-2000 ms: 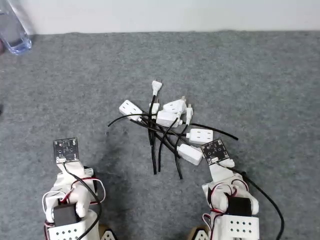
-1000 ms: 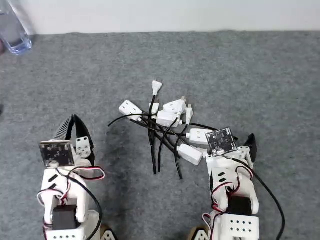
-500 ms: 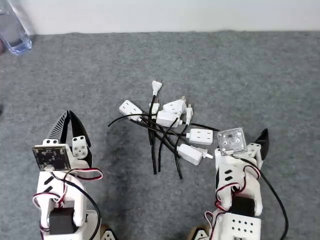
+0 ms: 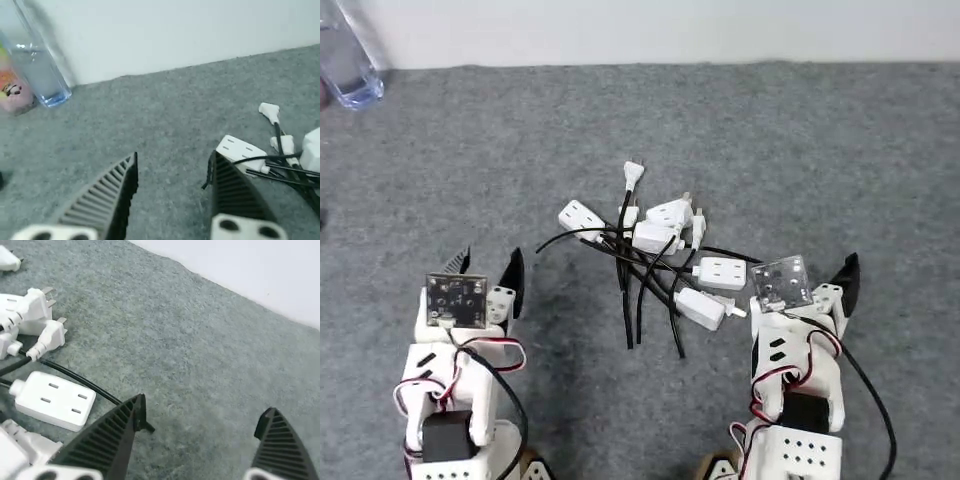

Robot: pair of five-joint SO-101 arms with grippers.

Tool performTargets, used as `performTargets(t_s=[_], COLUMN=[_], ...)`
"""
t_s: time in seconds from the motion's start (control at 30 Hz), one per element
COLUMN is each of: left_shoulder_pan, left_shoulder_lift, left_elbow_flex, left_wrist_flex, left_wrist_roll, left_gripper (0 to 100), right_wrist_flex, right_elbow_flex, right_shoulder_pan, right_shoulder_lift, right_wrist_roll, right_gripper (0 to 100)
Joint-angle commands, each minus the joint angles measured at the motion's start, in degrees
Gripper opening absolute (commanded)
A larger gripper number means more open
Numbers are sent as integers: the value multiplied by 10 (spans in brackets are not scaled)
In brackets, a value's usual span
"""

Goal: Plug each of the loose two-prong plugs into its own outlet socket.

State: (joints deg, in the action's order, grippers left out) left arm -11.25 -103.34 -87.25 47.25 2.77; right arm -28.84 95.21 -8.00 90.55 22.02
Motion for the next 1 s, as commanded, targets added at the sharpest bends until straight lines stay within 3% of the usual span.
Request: performTargets(t_s=[0.0, 0.1, 0.3, 0.47, 0.67, 0.8, 0.97], left_shoulder_pan=[-54, -66, -35, 25, 91, 115, 118], left_shoulder_lift=[-5, -4, 44, 252, 578, 736, 833], left_elbow_flex=[81, 167, 449, 713, 924, 1011, 1059], left_wrist_flex=[-64, -71, 24, 145, 360, 452, 479], left_wrist_roll=[13, 32, 39, 38, 43, 120, 234], left_gripper=[222, 222, 222, 222, 222, 224, 224], right_wrist_flex=[-65, -153, -257, -312, -354, -406, -459], right_elbow_flex=[-135, -287, -529, -642, -698, -735, -771], right_shoulder_pan=[-26, -28, 3, 82, 90, 90, 92], right_shoulder_lift=[2, 0, -5, -62, -218, -333, -472], right_wrist_roll=[-89, -109, -111, -111, -140, -139, -142], right_gripper=[352, 352, 352, 352, 352, 352, 352])
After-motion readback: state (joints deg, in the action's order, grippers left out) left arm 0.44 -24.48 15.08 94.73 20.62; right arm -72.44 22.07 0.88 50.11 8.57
